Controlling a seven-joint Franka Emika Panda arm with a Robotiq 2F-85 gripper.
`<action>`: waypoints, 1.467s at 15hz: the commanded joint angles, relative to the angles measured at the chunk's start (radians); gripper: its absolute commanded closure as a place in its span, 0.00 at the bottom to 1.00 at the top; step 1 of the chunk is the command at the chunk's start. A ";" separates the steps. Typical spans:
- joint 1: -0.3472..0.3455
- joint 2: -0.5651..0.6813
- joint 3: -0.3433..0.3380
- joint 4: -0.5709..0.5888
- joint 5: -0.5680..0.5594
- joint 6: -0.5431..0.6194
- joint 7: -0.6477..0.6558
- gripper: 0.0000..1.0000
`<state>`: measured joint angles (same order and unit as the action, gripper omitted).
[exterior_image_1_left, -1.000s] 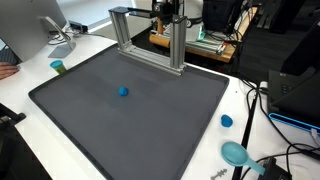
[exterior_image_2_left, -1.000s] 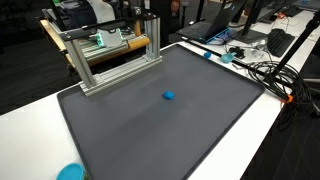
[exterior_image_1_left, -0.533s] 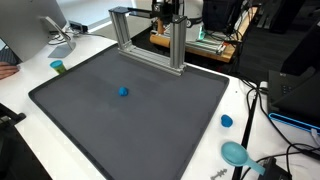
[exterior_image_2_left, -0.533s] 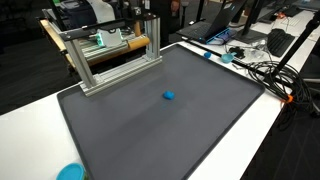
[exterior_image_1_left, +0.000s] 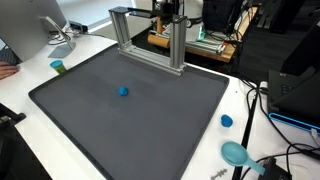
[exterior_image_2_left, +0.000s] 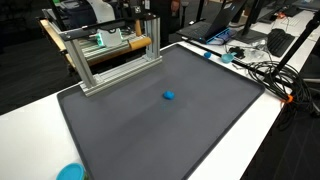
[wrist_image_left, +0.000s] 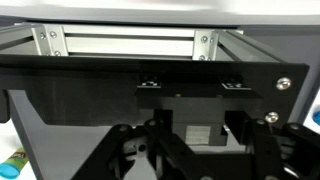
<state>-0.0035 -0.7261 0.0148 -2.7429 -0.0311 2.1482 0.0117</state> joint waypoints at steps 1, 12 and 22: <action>0.022 0.009 -0.020 -0.023 0.024 -0.021 -0.031 0.65; 0.037 0.007 -0.016 0.083 0.047 -0.056 -0.019 0.78; 0.024 0.398 0.104 0.615 -0.042 -0.147 0.092 0.78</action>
<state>0.0363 -0.5133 0.0797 -2.3250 -0.0322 2.0662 0.0411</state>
